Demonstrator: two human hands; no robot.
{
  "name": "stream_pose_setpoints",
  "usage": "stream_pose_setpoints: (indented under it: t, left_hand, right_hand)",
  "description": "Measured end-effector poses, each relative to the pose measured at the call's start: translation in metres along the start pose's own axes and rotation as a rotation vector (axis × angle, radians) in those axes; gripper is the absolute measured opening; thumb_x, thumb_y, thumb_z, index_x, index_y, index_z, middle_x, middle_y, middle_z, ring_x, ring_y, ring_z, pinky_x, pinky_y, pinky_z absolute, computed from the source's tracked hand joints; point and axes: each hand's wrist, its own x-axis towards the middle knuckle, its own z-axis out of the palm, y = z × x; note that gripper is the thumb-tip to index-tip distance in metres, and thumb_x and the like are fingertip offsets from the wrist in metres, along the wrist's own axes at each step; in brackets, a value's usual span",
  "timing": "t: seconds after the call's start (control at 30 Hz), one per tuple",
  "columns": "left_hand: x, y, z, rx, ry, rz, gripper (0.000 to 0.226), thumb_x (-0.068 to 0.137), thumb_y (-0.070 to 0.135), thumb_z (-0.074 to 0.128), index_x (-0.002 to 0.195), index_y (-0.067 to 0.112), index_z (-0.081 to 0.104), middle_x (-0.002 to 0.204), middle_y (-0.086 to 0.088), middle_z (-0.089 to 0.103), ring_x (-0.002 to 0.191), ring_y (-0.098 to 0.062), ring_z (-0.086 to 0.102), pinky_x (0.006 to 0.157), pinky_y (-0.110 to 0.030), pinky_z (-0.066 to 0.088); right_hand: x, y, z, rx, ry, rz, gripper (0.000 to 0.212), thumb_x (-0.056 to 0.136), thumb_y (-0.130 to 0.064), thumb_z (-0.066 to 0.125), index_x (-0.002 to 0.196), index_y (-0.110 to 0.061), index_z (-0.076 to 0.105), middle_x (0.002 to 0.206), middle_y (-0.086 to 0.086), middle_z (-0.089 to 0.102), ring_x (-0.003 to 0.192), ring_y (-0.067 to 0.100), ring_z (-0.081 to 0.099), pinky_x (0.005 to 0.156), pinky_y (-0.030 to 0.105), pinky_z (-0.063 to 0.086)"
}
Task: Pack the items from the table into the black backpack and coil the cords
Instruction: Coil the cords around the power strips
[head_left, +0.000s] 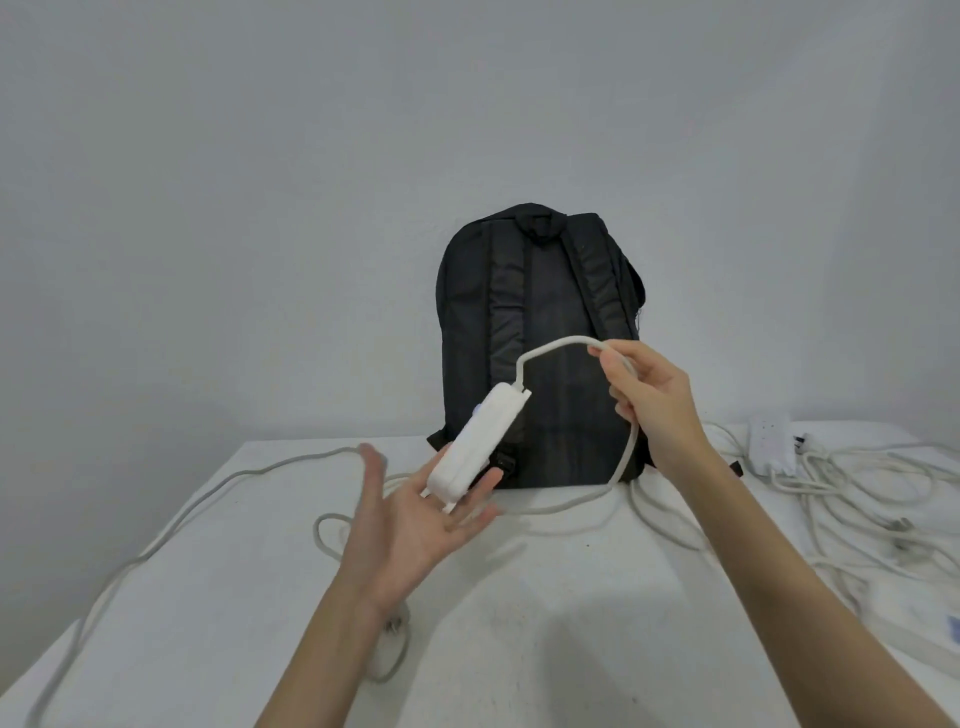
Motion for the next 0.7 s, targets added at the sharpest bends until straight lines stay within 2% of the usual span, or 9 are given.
stream_pose_setpoints:
  t: [0.07,0.13,0.2,0.27,0.4,0.47,0.53,0.6,0.7]
  left_hand:
    - [0.014,-0.003,0.003,0.232,0.09,0.002,0.074,0.076,0.047,0.064,0.133,0.004,0.047,0.116,-0.016,0.066,0.102,-0.037,0.065,0.075,-0.043,0.057]
    - [0.024,-0.006,0.008,0.467,0.132,0.006,0.054,0.082,0.03,0.067,0.127,0.005,0.049,0.096,-0.011,0.07,0.092,-0.032,0.069,0.068,-0.033,0.057]
    - [0.034,-0.009,0.013,0.594,0.067,-0.015,0.069,0.065,0.023,0.083,0.124,0.006,0.051,0.095,-0.01,0.069,0.095,-0.034,0.067,0.068,-0.031,0.056]
    - [0.042,-0.009,0.017,0.671,-0.021,-0.042,0.091,0.044,0.022,0.094,0.123,0.009,0.051,0.102,-0.01,0.069,0.105,-0.035,0.062,0.076,-0.035,0.056]
    - [0.065,-0.009,0.03,0.488,-0.101,0.006,0.089,0.045,0.018,0.094,0.125,0.018,0.055,0.111,-0.019,0.066,0.098,-0.038,0.065,0.078,-0.043,0.056]
    - [0.074,-0.01,0.039,0.453,-0.083,0.016,0.088,0.044,0.019,0.094,0.123,0.018,0.056,0.111,-0.018,0.067,0.096,-0.038,0.066,0.074,-0.044,0.056]
    - [0.08,-0.012,0.046,0.417,-0.071,0.03,0.085,0.043,0.018,0.094,0.119,0.014,0.058,0.109,-0.016,0.068,0.095,-0.035,0.067,0.073,-0.043,0.057]
    - [0.084,-0.014,0.05,0.303,-0.057,0.089,0.069,0.049,0.011,0.091,0.112,0.012,0.063,0.109,-0.014,0.069,0.095,-0.032,0.068,0.073,-0.043,0.057]
    - [0.091,-0.019,0.054,0.093,-0.014,0.223,0.035,0.072,0.001,0.062,0.106,0.012,0.062,0.101,-0.01,0.071,0.084,-0.023,0.07,0.077,-0.039,0.056]
  right_hand:
    - [0.011,-0.006,-0.004,-0.027,-0.069,-0.034,0.015,0.093,-0.018,0.056,0.089,-0.022,0.071,0.06,-0.005,0.037,0.053,0.004,0.033,0.045,0.013,0.027]
    - [0.022,-0.011,-0.006,-0.07,-0.145,-0.072,0.015,0.093,-0.018,0.055,0.092,-0.019,0.071,0.057,-0.011,0.039,0.053,0.004,0.033,0.046,0.013,0.027]
    - [0.036,-0.015,-0.01,-0.113,-0.224,-0.092,0.016,0.094,-0.016,0.054,0.095,-0.014,0.07,0.055,-0.015,0.041,0.053,0.004,0.033,0.047,0.013,0.027]
    - [0.049,-0.02,-0.013,-0.136,-0.31,-0.076,0.016,0.094,-0.015,0.054,0.096,-0.013,0.07,0.053,-0.015,0.04,0.051,0.003,0.032,0.047,0.013,0.026]
    - [0.065,-0.018,-0.011,-0.271,-0.411,-0.094,0.018,0.094,-0.013,0.054,0.1,-0.009,0.071,0.048,-0.016,0.046,0.047,0.0,0.04,0.048,0.007,0.031]
    - [0.068,-0.005,-0.008,-0.312,-0.374,-0.104,0.018,0.094,-0.013,0.054,0.103,-0.009,0.069,0.049,-0.022,0.053,0.049,-0.004,0.047,0.049,0.005,0.034]
    - [0.07,0.017,-0.008,-0.279,-0.313,-0.041,0.02,0.093,-0.017,0.055,0.105,-0.011,0.069,0.05,-0.02,0.055,0.048,-0.003,0.046,0.048,0.007,0.034]
    - [0.064,0.046,-0.008,-0.194,-0.276,0.106,0.021,0.093,-0.019,0.055,0.105,-0.01,0.07,0.05,-0.012,0.051,0.046,0.0,0.042,0.044,0.012,0.033]
    - [0.035,0.09,0.0,-0.156,-0.212,0.259,0.014,0.091,-0.014,0.059,0.087,-0.004,0.068,0.059,0.002,0.054,0.05,0.007,0.048,0.049,0.019,0.039]
